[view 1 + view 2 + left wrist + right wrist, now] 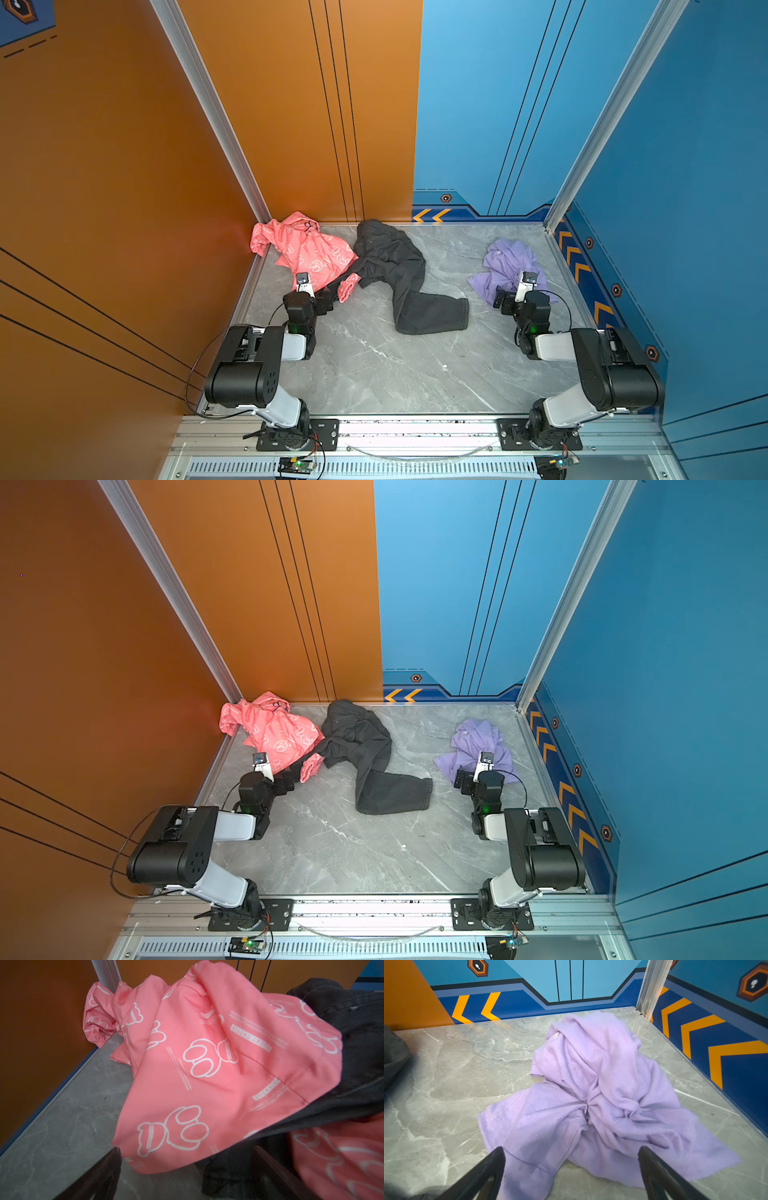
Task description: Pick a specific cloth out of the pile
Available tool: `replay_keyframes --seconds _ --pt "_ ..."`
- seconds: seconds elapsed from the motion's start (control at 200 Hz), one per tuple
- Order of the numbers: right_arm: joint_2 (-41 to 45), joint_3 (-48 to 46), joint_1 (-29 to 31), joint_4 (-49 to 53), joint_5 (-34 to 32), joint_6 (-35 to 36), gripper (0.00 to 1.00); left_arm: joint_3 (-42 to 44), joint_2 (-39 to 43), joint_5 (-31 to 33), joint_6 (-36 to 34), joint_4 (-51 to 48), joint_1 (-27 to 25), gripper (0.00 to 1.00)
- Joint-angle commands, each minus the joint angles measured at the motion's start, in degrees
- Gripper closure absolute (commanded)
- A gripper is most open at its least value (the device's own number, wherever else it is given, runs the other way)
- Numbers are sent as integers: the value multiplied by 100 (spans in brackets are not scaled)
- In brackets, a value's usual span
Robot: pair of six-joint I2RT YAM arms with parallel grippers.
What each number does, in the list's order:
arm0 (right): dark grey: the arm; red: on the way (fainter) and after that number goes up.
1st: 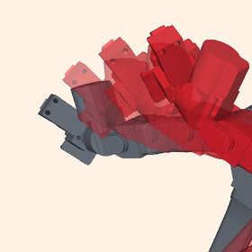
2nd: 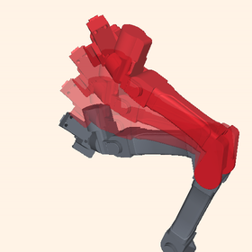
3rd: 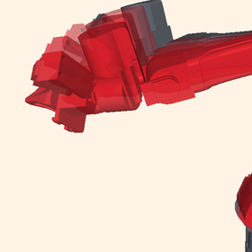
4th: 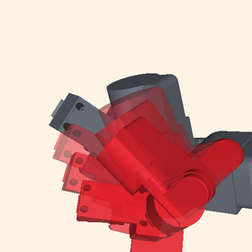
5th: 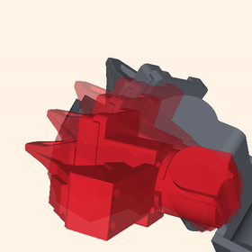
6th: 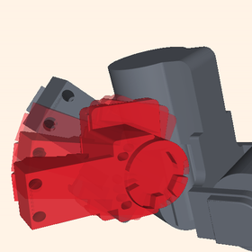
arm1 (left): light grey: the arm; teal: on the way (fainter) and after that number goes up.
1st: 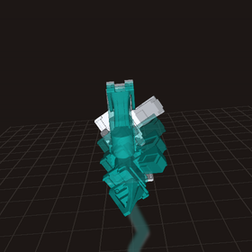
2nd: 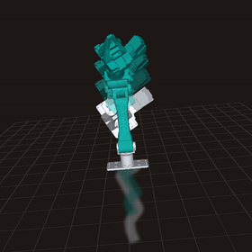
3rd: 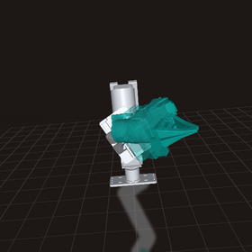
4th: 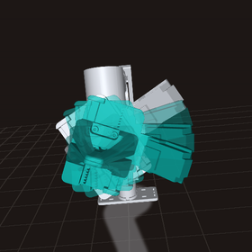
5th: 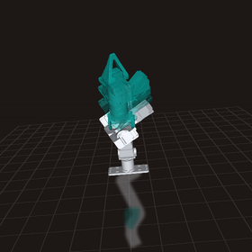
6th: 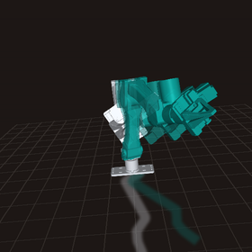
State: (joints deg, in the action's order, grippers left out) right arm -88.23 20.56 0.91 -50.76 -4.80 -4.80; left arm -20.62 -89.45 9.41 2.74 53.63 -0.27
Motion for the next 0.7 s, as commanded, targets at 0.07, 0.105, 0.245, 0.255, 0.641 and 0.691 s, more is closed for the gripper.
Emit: replay_keyframes --seconds 0.07,0.105,0.245,0.255,0.641,0.691 --pt "-37 74 42 -138 -172 119 0 -51 -23 -42 -293 75 -122 2" --pt "-37 69 43 -142 -171 117 0 -57 -28 -82 -329 60 -139 2" --pt "-37 71 45 -146 -178 112 0 -47 -27 6 -415 69 -236 2" --pt "-37 69 42 -145 -179 118 0 -47 -26 10 -415 69 -234 2" --pt "-37 80 46 -135 -173 112 0 -143 -52 -194 -370 -59 -140 2" --pt "-37 80 42 -135 -172 117 0 -127 -39 -196 -370 -63 -140 2"
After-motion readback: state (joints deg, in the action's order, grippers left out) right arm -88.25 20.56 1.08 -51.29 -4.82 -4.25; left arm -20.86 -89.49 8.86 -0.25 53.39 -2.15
